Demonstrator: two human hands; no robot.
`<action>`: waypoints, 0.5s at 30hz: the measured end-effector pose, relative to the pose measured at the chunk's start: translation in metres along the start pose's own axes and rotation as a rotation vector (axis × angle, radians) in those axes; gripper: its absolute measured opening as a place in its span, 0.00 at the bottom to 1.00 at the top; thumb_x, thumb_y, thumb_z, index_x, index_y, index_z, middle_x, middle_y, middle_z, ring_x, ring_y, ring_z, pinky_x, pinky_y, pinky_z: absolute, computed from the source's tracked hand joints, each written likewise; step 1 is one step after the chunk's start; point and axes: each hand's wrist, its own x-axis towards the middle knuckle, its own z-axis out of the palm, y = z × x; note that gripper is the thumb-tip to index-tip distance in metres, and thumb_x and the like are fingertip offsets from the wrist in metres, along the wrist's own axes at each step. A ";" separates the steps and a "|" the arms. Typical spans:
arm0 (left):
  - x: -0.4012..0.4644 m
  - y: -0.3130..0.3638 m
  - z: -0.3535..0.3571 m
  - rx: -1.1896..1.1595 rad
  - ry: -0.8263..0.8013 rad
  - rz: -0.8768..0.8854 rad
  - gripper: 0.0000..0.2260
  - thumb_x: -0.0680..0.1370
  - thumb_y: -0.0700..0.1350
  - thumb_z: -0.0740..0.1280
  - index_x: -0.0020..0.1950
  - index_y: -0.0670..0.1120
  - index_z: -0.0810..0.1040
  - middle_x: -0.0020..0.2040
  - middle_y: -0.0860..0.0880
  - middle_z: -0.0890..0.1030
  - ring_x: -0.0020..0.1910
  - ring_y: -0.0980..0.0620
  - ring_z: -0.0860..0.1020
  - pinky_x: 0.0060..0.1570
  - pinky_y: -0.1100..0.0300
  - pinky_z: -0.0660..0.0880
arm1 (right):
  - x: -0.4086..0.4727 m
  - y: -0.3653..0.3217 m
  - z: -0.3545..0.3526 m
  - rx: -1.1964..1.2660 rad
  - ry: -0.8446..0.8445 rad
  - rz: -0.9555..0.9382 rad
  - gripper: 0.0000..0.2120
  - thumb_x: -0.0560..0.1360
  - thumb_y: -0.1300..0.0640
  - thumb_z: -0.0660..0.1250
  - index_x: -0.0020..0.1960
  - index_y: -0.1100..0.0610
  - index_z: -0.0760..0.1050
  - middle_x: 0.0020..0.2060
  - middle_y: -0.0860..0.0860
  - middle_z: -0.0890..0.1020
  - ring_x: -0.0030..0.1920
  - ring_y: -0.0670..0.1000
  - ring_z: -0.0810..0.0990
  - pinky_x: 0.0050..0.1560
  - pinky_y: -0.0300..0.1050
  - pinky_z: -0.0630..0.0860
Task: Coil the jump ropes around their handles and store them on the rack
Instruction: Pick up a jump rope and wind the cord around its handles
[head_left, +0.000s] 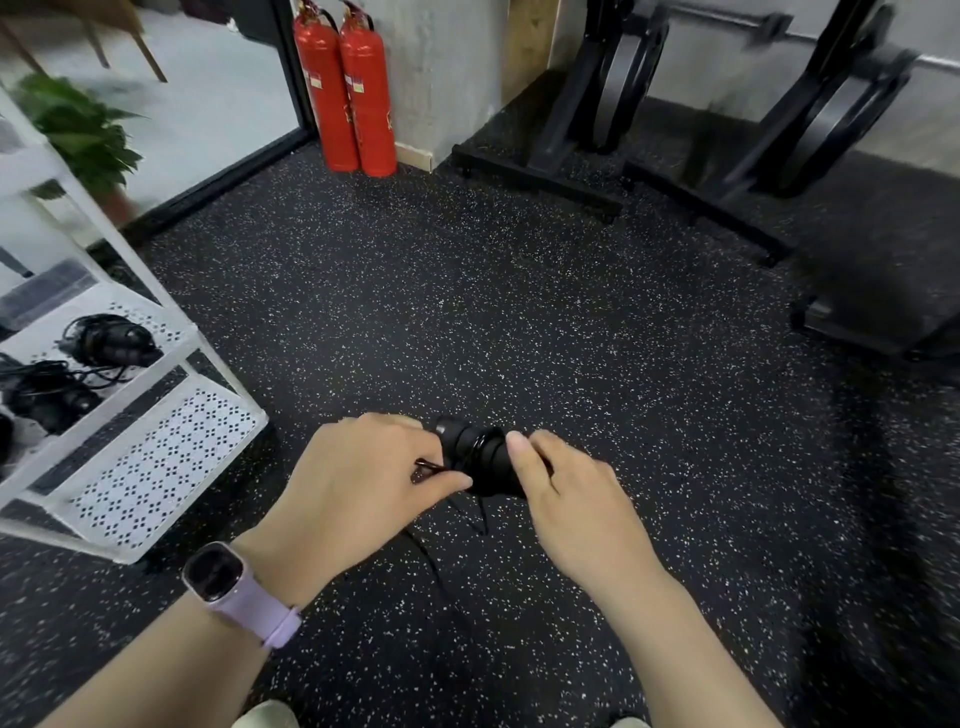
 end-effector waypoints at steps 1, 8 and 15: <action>0.000 -0.002 0.000 0.003 0.012 0.026 0.20 0.73 0.71 0.61 0.39 0.57 0.80 0.32 0.60 0.71 0.31 0.63 0.71 0.30 0.64 0.67 | -0.001 -0.002 0.000 -0.029 0.004 -0.013 0.23 0.82 0.32 0.44 0.47 0.45 0.71 0.38 0.44 0.78 0.40 0.46 0.76 0.41 0.51 0.73; 0.001 -0.003 -0.001 -0.094 -0.040 0.269 0.14 0.80 0.65 0.58 0.41 0.58 0.71 0.36 0.63 0.68 0.40 0.62 0.67 0.46 0.67 0.64 | -0.007 -0.007 -0.001 -0.096 -0.165 -0.137 0.26 0.84 0.34 0.46 0.39 0.48 0.71 0.33 0.47 0.78 0.37 0.51 0.78 0.40 0.50 0.74; -0.001 0.002 -0.002 -0.498 -0.290 0.095 0.16 0.79 0.65 0.61 0.39 0.56 0.74 0.37 0.58 0.75 0.40 0.59 0.72 0.45 0.65 0.69 | -0.006 0.006 -0.011 0.165 -0.423 -0.146 0.32 0.79 0.27 0.48 0.39 0.53 0.71 0.27 0.42 0.74 0.28 0.45 0.72 0.36 0.48 0.72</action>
